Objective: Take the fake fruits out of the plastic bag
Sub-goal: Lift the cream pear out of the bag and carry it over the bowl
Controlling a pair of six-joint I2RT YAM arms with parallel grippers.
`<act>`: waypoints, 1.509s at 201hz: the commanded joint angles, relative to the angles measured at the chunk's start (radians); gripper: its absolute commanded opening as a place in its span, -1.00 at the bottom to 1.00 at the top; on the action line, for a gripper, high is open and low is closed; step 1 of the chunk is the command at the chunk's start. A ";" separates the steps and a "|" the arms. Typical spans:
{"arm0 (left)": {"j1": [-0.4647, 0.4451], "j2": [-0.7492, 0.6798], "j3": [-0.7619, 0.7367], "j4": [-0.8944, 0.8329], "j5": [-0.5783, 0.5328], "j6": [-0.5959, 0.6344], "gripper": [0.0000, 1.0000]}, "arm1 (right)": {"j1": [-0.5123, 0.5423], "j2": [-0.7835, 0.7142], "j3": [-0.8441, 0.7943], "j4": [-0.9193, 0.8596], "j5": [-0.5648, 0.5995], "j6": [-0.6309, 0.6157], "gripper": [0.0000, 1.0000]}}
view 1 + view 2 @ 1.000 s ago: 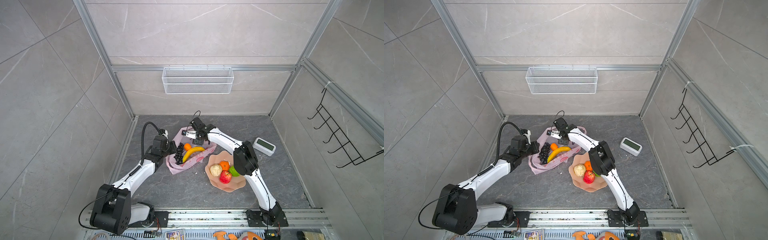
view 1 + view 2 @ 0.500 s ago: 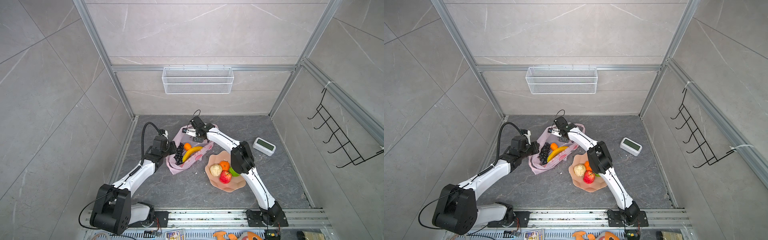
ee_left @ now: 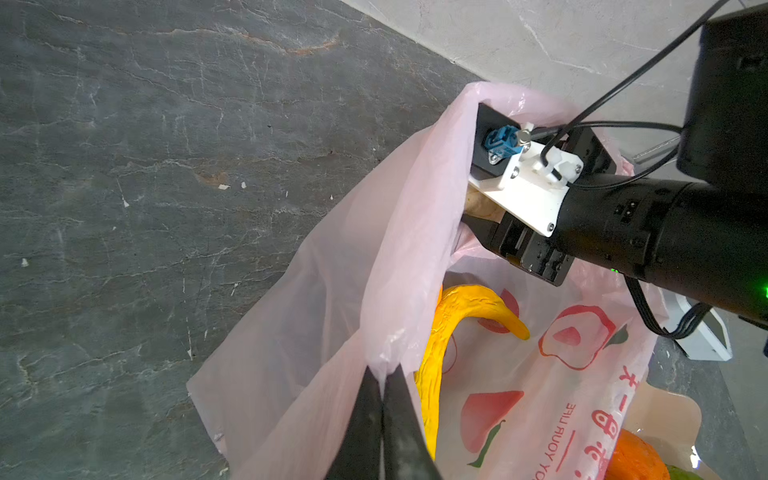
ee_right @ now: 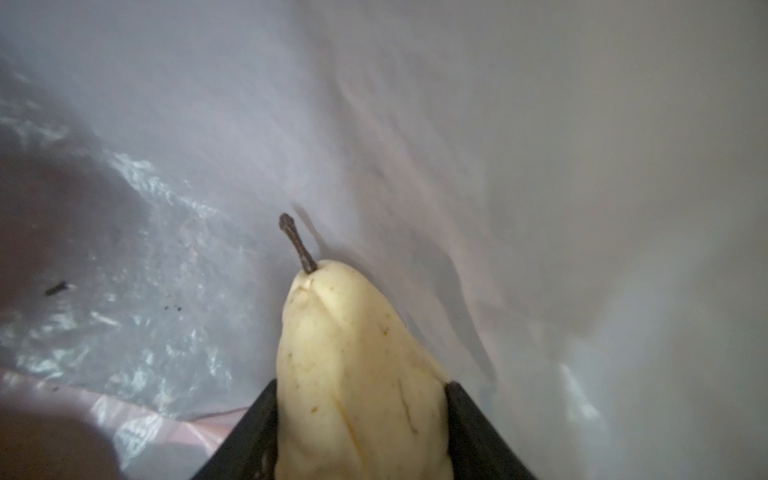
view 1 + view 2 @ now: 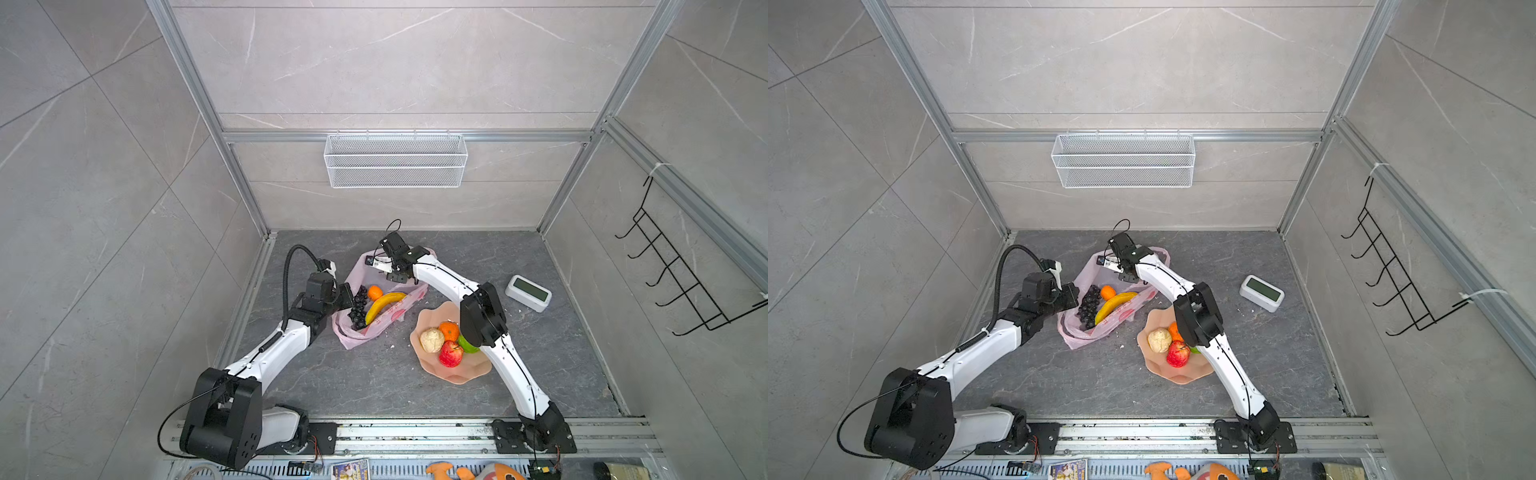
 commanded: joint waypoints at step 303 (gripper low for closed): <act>0.004 0.087 -0.039 0.076 -0.009 0.005 -1.00 | 0.153 -1.493 -1.549 0.498 0.008 1.173 -0.37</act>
